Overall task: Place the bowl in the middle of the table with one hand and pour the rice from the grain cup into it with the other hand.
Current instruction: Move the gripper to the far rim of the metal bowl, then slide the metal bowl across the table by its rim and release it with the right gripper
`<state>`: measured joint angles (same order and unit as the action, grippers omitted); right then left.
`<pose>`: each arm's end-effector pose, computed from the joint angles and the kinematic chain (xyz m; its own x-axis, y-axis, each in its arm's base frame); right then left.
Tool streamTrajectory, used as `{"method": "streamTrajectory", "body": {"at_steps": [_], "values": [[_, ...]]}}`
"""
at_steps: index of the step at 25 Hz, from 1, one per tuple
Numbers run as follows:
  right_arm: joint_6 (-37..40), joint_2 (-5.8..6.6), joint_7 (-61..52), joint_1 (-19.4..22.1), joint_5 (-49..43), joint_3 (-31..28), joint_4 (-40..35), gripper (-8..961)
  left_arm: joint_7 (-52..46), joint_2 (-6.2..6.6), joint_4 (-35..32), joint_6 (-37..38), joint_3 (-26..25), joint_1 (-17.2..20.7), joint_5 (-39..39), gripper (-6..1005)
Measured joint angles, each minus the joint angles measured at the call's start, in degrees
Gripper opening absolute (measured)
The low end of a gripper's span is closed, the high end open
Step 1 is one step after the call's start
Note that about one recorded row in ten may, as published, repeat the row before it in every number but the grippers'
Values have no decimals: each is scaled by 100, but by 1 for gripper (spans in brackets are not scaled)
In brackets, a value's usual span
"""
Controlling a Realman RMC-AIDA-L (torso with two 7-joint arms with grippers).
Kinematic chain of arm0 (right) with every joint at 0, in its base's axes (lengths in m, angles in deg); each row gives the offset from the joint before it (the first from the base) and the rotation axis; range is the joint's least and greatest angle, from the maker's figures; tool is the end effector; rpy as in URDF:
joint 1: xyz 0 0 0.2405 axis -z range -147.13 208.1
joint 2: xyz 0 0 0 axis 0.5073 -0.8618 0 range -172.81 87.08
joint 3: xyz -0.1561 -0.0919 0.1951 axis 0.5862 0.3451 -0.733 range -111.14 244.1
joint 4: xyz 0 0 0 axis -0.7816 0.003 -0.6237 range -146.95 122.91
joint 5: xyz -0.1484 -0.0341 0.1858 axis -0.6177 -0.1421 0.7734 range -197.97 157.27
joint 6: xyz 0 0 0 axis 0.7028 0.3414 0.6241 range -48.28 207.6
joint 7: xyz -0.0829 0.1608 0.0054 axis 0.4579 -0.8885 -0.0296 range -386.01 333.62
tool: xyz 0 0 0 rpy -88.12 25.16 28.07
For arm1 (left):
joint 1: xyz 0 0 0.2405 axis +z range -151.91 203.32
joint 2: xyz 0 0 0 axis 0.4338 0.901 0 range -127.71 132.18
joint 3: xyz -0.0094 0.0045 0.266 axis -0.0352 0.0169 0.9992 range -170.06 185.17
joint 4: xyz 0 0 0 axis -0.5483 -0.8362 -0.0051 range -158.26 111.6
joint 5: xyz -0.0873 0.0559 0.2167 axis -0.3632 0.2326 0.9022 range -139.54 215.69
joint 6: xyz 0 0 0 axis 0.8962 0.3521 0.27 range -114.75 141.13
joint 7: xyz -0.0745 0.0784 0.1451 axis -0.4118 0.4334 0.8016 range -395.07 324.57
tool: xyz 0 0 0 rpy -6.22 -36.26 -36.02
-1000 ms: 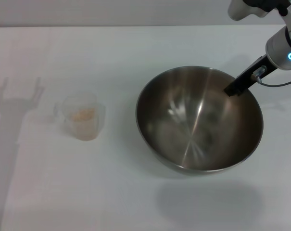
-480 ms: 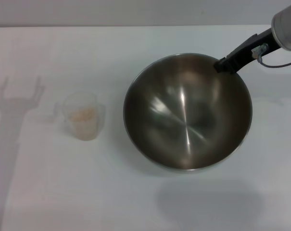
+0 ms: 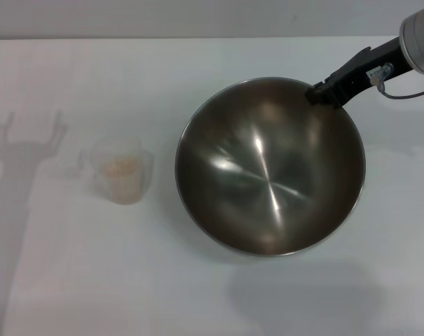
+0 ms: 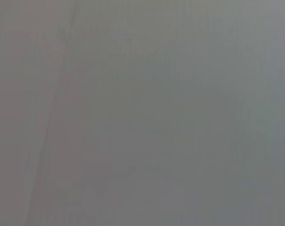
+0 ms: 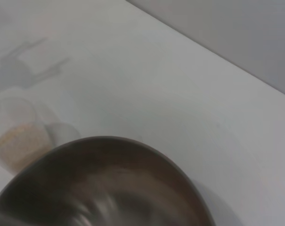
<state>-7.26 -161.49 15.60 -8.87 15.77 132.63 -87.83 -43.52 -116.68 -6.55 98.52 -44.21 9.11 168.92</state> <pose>0.1661 0.4363 0.0036 0.8177 -0.5756 0.0099 -0.5176 -0.7427 -0.4248 -0.3296 0.3393 0.0029 0.5766 -0.3490 0.7387 0.7667 -0.0813 -0.6368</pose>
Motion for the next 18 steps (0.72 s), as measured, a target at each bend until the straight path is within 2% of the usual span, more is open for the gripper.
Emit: {"method": "streamTrajectory", "body": {"at_steps": [7,18], "values": [[-2,-6,11,4,127,-52,-93,38,0,0,0,1,0,-2,11,814],[-501,55,455,38,1153,-495,-233,55,0,17,0,11,-18,-11,11,812]]}}
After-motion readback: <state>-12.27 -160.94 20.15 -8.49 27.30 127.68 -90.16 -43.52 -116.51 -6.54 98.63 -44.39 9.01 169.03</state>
